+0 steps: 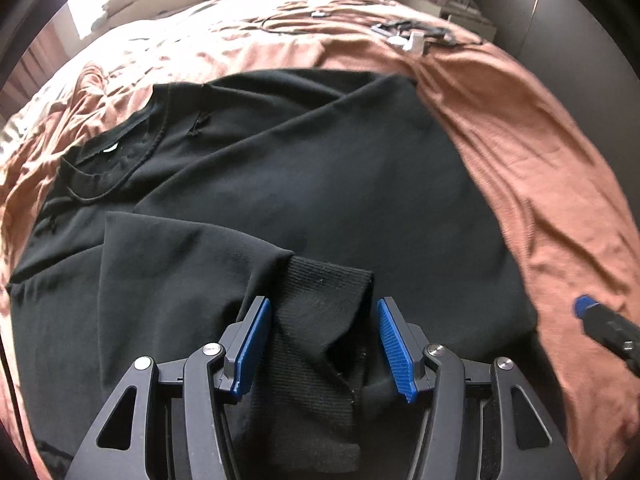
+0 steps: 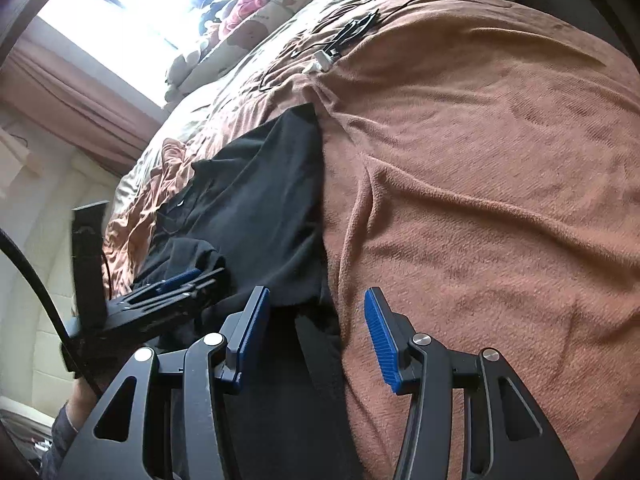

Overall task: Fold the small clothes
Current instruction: 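Close the left gripper on the ribbed sleeve cuff, then lift the cuff with the left gripper and lay it along the shirt body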

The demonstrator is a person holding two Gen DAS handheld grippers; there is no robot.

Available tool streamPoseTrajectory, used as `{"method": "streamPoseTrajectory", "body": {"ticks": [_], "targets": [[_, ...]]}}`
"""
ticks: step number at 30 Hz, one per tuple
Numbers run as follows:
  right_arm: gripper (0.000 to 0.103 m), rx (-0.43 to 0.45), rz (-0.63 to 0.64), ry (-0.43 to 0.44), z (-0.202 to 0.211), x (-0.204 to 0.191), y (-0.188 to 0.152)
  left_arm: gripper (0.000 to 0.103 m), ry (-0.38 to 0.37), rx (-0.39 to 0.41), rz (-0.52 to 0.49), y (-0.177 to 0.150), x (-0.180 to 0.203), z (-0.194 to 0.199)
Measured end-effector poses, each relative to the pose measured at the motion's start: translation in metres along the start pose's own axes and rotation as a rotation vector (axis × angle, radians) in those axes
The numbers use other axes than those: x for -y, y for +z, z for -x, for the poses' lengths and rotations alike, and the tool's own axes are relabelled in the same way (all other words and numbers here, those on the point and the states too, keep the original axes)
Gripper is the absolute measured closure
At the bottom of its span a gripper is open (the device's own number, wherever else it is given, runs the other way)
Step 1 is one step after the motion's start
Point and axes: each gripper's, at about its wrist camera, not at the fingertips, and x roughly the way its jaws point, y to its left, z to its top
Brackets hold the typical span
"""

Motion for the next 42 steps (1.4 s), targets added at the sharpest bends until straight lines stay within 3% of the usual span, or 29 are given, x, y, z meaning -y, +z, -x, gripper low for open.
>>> {"method": "streamPoseTrajectory", "body": {"ticks": [3, 5, 7, 9, 13, 22, 26, 31, 42], "targets": [[0.056, 0.003, -0.008, 0.012, 0.002, 0.0, 0.001, 0.046, 0.043, -0.007, -0.012, 0.0, 0.0, -0.006], [0.056, 0.002, -0.007, 0.015, 0.002, 0.0, 0.0, 0.06, 0.037, -0.01, 0.014, 0.001, -0.005, -0.004], [0.056, -0.002, -0.005, 0.018, 0.0, -0.001, -0.001, 0.081, 0.004, -0.006, 0.043, 0.003, -0.011, 0.003], [0.056, -0.006, -0.003, 0.025, -0.002, -0.004, -0.001, 0.091, 0.02, 0.005, 0.054, 0.005, -0.016, 0.012], [0.056, -0.008, 0.021, 0.036, -0.006, -0.012, -0.003, 0.092, 0.002, 0.031, 0.069, 0.007, -0.033, 0.036], [0.056, -0.032, 0.068, -0.001, -0.018, -0.026, -0.006, 0.092, 0.066, 0.087, 0.125, 0.004, -0.094, 0.089], [0.056, -0.037, 0.083, -0.043, -0.019, -0.03, -0.008, 0.092, 0.1, 0.099, 0.157, -0.001, -0.123, 0.103], [0.045, -0.026, 0.067, -0.072, -0.019, -0.027, -0.006, 0.092, 0.133, 0.111, 0.197, -0.01, -0.159, 0.118], [0.044, -0.044, 0.162, -0.105, -0.025, -0.038, -0.011, 0.093, 0.209, 0.128, 0.296, -0.032, -0.227, 0.14]]}}
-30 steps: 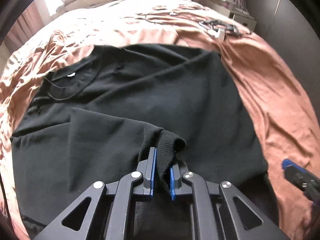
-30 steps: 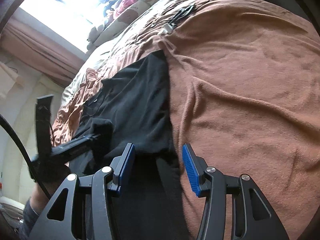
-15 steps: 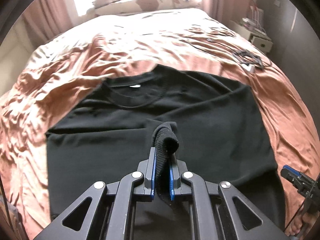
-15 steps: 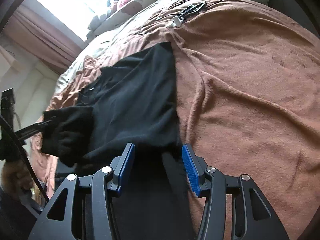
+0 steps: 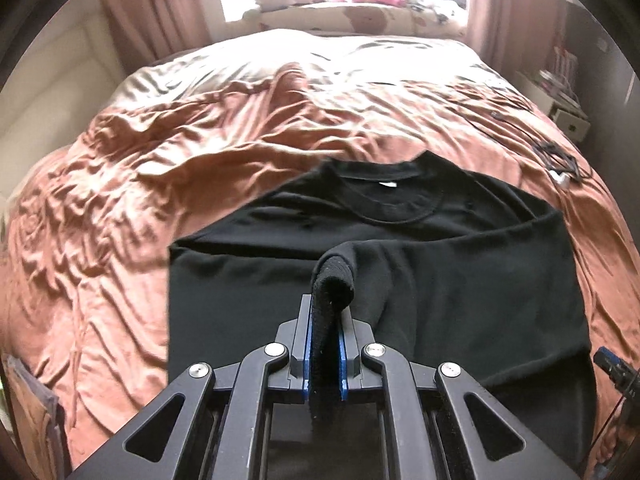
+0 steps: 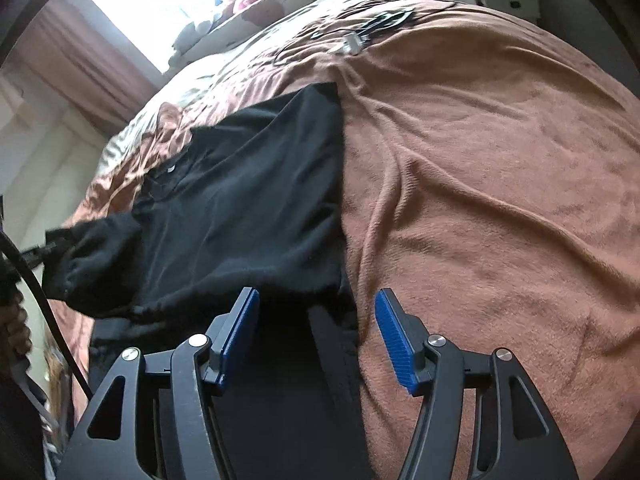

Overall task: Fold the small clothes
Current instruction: 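Lift the cuff with the left gripper and lay it along the shirt body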

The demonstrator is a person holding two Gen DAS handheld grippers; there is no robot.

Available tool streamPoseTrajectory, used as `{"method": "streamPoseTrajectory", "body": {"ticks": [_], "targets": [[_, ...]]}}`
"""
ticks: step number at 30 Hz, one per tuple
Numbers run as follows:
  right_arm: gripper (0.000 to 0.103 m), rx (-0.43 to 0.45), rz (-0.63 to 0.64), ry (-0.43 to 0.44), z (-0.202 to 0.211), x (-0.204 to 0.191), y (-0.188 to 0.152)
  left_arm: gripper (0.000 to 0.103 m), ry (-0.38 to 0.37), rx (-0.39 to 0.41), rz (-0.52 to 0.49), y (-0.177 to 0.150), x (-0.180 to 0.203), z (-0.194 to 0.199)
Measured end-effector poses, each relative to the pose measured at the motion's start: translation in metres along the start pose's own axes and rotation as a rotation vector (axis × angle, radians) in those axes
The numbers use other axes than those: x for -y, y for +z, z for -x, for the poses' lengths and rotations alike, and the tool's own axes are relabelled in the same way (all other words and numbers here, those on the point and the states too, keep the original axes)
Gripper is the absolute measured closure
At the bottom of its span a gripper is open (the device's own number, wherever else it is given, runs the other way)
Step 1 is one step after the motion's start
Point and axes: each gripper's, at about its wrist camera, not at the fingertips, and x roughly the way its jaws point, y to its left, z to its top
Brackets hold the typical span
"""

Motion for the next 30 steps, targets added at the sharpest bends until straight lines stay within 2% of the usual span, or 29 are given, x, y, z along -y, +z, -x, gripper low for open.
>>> {"method": "streamPoseTrajectory", "body": {"ticks": [3, 9, 16, 21, 30], "targets": [[0.044, -0.009, 0.047, -0.024, -0.005, -0.008, -0.002, 0.093, 0.006, -0.006, 0.017, -0.002, -0.014, 0.001], [0.046, -0.042, 0.117, -0.13, -0.023, -0.016, -0.008, 0.093, 0.012, -0.014, 0.039, -0.007, -0.031, 0.001], [0.076, -0.014, 0.109, -0.197, -0.022, -0.01, -0.011, 0.093, 0.02, -0.032, 0.058, -0.013, -0.046, -0.001], [0.077, -0.008, 0.088, -0.201, -0.018, -0.008, -0.015, 0.093, 0.036, -0.049, 0.066, -0.022, -0.057, -0.015], [0.077, -0.02, 0.093, -0.193, -0.018, -0.005, -0.012, 0.093, 0.053, -0.1, 0.113, -0.038, -0.077, -0.07]]}}
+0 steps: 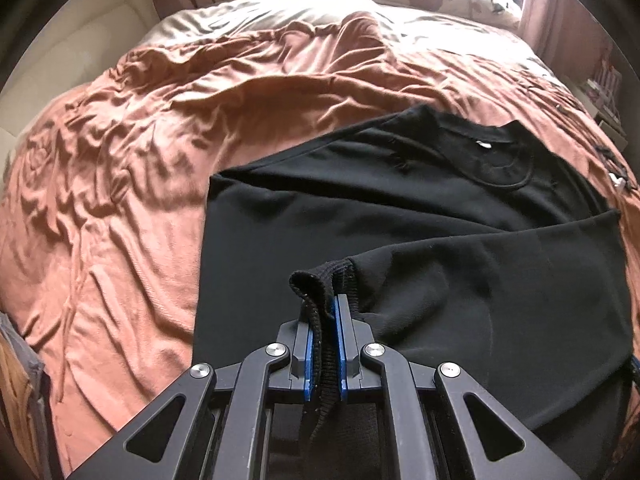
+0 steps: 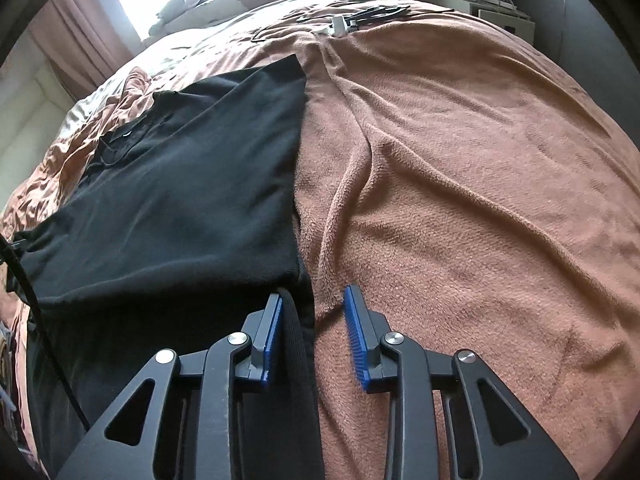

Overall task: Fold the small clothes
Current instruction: 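Lift the cuff with the left gripper and lay it along the shirt body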

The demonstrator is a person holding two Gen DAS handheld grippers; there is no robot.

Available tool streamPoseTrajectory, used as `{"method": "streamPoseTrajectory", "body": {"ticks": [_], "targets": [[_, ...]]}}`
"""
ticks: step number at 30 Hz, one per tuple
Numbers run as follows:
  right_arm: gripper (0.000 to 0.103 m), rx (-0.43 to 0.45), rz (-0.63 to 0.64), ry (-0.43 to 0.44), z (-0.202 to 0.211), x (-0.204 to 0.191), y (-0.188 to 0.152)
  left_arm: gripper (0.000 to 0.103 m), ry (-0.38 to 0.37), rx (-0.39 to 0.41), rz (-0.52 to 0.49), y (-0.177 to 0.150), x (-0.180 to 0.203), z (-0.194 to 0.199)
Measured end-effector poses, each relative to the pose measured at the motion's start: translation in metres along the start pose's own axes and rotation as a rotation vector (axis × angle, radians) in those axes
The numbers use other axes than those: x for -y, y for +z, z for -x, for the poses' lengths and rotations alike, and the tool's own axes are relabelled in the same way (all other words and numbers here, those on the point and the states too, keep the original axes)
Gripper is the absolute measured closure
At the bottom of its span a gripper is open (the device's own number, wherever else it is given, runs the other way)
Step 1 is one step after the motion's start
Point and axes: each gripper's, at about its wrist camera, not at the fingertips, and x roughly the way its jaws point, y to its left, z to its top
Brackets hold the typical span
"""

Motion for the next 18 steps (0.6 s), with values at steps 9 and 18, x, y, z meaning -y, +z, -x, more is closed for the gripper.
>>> {"method": "streamPoseTrajectory", "body": {"ticks": [9, 18], "targets": [[0.074, -0.023, -0.003, 0.005, 0.002, -0.001, 0.0, 0.093, -0.033, -0.057, 0.044, -0.005, -0.006, -0.041], [0.049, -0.047, -0.091, 0.162, 0.02, 0.01, 0.001, 0.05, -0.082, -0.087, 0.049, -0.023, -0.018, -0.029]]}}
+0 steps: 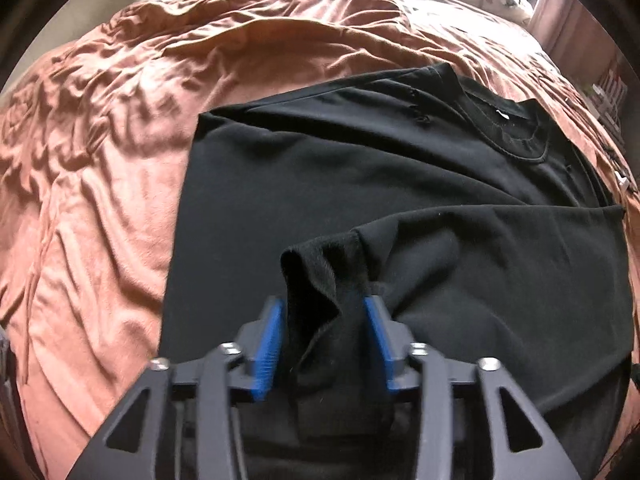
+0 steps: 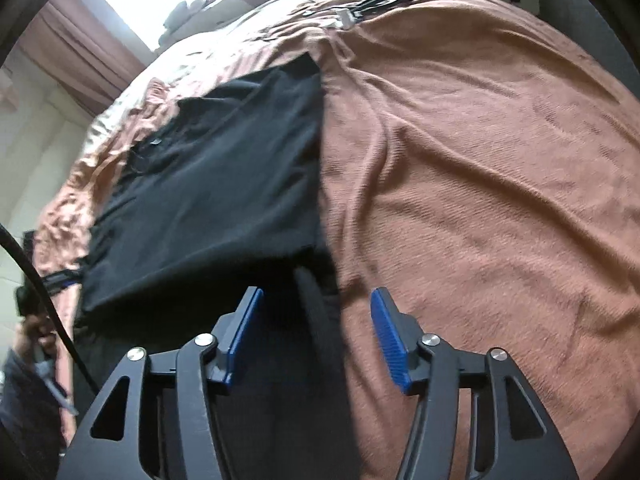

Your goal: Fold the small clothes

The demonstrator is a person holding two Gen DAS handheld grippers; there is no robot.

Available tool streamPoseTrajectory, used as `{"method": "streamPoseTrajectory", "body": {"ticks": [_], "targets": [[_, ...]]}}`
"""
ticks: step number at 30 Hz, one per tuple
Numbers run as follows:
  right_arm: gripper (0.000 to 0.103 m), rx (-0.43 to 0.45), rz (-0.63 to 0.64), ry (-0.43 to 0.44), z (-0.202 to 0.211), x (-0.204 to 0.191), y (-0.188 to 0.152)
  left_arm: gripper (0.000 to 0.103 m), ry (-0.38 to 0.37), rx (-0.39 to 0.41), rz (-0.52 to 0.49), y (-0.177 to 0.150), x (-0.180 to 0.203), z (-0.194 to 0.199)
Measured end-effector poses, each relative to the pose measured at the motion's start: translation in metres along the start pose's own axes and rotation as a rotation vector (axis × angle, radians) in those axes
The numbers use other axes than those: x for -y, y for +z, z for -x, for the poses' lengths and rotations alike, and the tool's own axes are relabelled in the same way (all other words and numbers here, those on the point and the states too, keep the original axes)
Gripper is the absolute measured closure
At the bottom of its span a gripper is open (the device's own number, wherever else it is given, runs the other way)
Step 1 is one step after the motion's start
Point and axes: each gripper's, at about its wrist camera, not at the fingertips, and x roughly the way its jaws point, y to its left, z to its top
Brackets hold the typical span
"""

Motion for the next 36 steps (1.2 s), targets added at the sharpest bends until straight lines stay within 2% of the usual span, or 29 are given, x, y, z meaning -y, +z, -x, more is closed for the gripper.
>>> {"method": "streamPoseTrajectory", "body": {"ticks": [2, 5, 8, 11, 13, 14, 16, 17, 20, 22, 24, 28, 31, 36], "targets": [[0.049, 0.021, 0.005, 0.024, 0.004, -0.001, 0.0, 0.044, 0.008, 0.009, -0.017, -0.002, -0.001, 0.005], [0.049, 0.063, -0.002, 0.04, 0.006, 0.0, 0.003, 0.044, -0.001, -0.01, -0.014, -0.004, -0.004, 0.002], [0.049, 0.128, -0.019, 0.001, 0.01, 0.006, 0.005, 0.044, -0.029, -0.027, -0.019, -0.008, -0.002, -0.004], [0.049, 0.163, -0.048, 0.006, 0.011, 0.014, 0.008, 0.045, -0.002, -0.012, -0.039, -0.011, 0.003, -0.01], [0.049, 0.17, -0.058, -0.006, 0.004, 0.017, 0.009, 0.064, -0.023, -0.019, -0.023, -0.011, 0.003, -0.014], [0.049, 0.164, -0.062, -0.002, 0.0, 0.017, 0.009, 0.068, -0.041, -0.026, -0.01, -0.01, 0.003, -0.017], [0.053, 0.152, -0.056, 0.009, -0.01, 0.014, 0.011, 0.093, -0.045, -0.021, -0.01, -0.009, 0.005, -0.017], [0.054, 0.148, -0.042, 0.003, -0.011, 0.008, 0.011, 0.095, -0.027, -0.012, -0.031, -0.008, 0.009, -0.015], [0.062, 0.12, 0.023, -0.044, -0.021, -0.003, 0.009, 0.096, 0.005, 0.03, -0.062, -0.004, 0.014, -0.006], [0.07, 0.096, 0.035, -0.079, -0.025, -0.005, 0.009, 0.097, 0.009, 0.066, -0.051, 0.001, 0.011, 0.003], [0.072, 0.079, 0.043, -0.101, -0.028, -0.007, 0.01, 0.097, 0.001, 0.08, -0.031, 0.007, 0.007, 0.007], [0.073, 0.05, 0.053, -0.121, -0.031, -0.01, 0.012, 0.099, 0.085, 0.034, -0.047, 0.008, 0.004, -0.009], [0.073, 0.033, 0.062, -0.128, -0.032, -0.013, 0.014, 0.099, 0.058, -0.025, -0.015, 0.003, -0.005, -0.022], [0.073, 0.009, 0.053, -0.125, -0.029, -0.012, 0.015, 0.097, 0.063, -0.025, -0.022, 0.0, -0.011, -0.01]]}}
